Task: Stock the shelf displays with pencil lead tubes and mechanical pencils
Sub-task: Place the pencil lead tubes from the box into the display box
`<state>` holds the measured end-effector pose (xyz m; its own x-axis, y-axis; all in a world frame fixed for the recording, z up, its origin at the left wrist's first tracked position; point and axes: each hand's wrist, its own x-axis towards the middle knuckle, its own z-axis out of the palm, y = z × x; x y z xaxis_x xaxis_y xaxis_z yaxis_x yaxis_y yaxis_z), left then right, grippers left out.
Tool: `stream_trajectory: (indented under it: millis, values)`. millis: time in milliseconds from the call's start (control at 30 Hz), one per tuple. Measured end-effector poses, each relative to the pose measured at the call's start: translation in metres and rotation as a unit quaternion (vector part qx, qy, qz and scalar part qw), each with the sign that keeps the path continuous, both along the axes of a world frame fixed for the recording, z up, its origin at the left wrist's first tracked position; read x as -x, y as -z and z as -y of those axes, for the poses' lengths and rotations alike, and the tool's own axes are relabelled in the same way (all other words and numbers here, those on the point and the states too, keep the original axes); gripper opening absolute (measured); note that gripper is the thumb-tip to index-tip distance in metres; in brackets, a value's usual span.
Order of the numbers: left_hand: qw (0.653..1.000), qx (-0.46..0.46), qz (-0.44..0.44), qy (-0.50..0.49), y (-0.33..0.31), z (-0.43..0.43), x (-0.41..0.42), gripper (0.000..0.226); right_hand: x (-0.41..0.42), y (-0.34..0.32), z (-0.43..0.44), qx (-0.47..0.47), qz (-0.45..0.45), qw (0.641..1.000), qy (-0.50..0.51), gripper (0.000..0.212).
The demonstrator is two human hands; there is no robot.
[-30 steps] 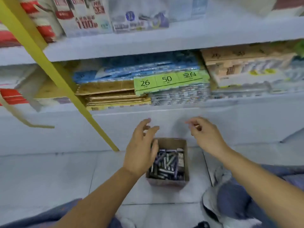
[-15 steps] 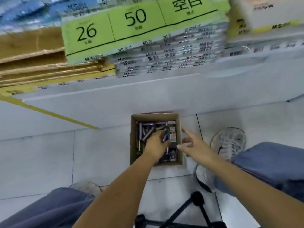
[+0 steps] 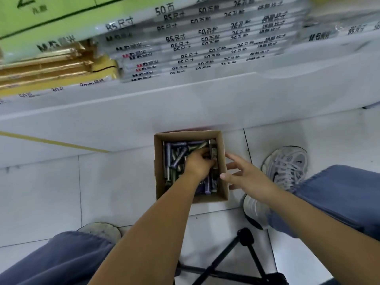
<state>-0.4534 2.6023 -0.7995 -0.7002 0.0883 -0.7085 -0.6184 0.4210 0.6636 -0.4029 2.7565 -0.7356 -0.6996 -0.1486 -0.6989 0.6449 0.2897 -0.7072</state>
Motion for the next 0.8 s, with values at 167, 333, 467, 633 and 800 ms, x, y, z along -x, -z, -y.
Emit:
stream_trajectory:
  millis: [167, 333, 467, 633, 800]
  values:
    - [0.996, -0.051, 0.071, -0.034, 0.005, 0.014, -0.006, 0.041, -0.001, 0.002, -0.001, 0.016, 0.003, 1.0, 0.012, 0.065]
    - [0.991, -0.086, 0.067, -0.073, 0.006, 0.003, -0.012, 0.048, -0.002, 0.001, 0.0, 0.018, -0.004, 1.0, 0.015, 0.061]
    - [0.989, -0.078, 0.078, -0.102, 0.007, -0.004, -0.013, 0.041, -0.003, 0.002, -0.002, 0.029, 0.0, 0.999, 0.021, 0.057]
    - [0.986, -0.091, 0.089, -0.108, 0.015, 0.005, -0.019, 0.05, -0.002, 0.004, -0.003, 0.051, 0.007, 0.998, 0.036, 0.054]
    - [0.989, -0.087, 0.077, -0.086, 0.015, 0.004, -0.02, 0.054, -0.001, 0.006, -0.004, 0.062, 0.019, 0.997, 0.046, 0.06]
